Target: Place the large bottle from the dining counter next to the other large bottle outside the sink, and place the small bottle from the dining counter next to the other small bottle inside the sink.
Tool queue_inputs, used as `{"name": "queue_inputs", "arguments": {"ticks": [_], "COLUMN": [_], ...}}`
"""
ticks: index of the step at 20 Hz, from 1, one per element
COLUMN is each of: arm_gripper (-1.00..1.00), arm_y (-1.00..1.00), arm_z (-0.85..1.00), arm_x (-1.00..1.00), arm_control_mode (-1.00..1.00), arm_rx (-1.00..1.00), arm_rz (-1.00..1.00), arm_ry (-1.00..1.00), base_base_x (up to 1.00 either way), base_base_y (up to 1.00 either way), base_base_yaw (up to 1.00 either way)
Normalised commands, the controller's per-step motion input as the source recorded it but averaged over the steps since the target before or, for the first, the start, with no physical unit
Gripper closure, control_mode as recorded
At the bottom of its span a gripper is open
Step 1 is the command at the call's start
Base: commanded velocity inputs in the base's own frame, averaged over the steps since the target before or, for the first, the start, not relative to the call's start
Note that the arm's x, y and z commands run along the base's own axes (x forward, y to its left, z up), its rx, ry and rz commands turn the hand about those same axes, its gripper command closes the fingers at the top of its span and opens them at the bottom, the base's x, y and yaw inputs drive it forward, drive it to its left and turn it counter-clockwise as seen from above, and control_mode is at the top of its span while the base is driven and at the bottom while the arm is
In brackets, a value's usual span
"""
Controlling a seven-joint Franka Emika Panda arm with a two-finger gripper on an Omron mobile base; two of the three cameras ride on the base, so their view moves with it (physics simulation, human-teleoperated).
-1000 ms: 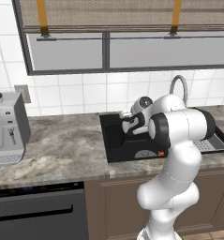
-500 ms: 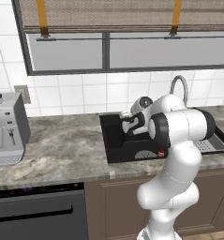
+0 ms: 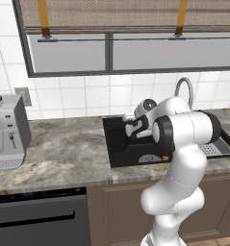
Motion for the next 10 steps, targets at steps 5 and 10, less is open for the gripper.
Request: {"name": "queue_inputs", "arguments": {"ticks": [5,10], "arm_gripper": [1.00,1.00], "arm_y": [-0.10,-0.22], "arm_z": [0.00,0.00], "arm_x": [0.00,0.00], "arm_control_mode": [-1.00,-1.00], "arm_rx": [0.00,0.00], "arm_rz": [0.01,0.03], "arm_ry": [0.00,0.00], "base_base_x": [0.00,0.00], "base_base_y": [0.00,0.00], "base_base_yaw": [0.00,0.00]}}
